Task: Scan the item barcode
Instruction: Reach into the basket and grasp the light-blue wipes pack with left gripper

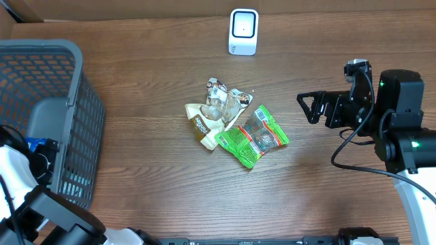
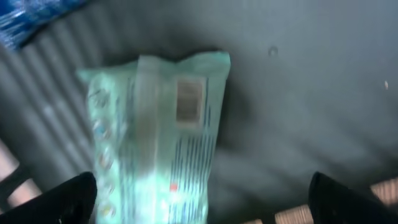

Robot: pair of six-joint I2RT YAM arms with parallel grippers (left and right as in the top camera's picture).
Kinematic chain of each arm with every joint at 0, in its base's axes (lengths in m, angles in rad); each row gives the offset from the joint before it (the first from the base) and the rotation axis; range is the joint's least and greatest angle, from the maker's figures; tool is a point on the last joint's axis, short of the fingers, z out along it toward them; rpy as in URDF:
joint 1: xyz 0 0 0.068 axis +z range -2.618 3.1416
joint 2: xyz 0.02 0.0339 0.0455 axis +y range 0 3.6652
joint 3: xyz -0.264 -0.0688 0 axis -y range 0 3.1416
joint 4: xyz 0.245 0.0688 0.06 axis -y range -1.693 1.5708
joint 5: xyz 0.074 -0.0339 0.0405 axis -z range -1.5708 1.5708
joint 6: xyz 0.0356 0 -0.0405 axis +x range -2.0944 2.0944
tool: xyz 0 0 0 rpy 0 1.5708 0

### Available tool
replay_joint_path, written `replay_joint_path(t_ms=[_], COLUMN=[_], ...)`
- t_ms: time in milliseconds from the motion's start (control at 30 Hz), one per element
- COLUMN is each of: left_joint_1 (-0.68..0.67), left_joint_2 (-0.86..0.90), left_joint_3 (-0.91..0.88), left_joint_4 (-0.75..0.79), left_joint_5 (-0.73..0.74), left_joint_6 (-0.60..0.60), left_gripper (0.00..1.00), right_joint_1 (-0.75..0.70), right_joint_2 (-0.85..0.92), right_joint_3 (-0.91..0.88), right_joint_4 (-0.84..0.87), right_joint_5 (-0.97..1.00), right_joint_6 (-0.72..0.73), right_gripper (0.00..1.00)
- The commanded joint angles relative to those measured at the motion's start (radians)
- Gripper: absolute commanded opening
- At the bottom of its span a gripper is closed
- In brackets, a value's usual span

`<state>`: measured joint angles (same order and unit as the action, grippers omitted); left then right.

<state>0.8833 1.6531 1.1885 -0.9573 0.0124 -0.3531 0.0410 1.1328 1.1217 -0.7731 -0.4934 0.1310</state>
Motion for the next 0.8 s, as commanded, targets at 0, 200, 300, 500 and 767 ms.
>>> replay_joint_path(t_ms=[0, 200, 300, 500, 767], left_joint_1=[-0.002, -0.002, -0.002, -0.002, -0.002], left_joint_2=[-0.001, 0.008, 0.009, 0.009, 0.006], left_joint_3=[-0.08, -0.166, -0.183, -0.184, -0.016], left_joint_4=[0.055, 0.133, 0.147, 0.148, 0.011], left_joint_5=[-0.024, -0.047, -0.049, -0.035, 0.117], left_joint_6=[-0.018, -0.018, -0.018, -0.019, -0.018], left_gripper=[1.0, 1.0, 0.94, 0.27, 0.04], right_joint_1=[0.003, 0.003, 0.003, 0.003, 0.003], right_joint_2=[-0.005, -0.005, -0.005, -0.005, -0.005], right_joint_3=[0.006, 0.006, 0.006, 0.006, 0.006], right_joint_4=[0.001, -0.005, -0.012, -0.025, -0.026], right_joint_5=[-0.005, -0.005, -0.005, -0.005, -0.005], right_joint_6=[0.003, 0.003, 0.003, 0.0, 0.0], right_gripper=[1.0, 1.0, 1.0, 1.0, 1.0])
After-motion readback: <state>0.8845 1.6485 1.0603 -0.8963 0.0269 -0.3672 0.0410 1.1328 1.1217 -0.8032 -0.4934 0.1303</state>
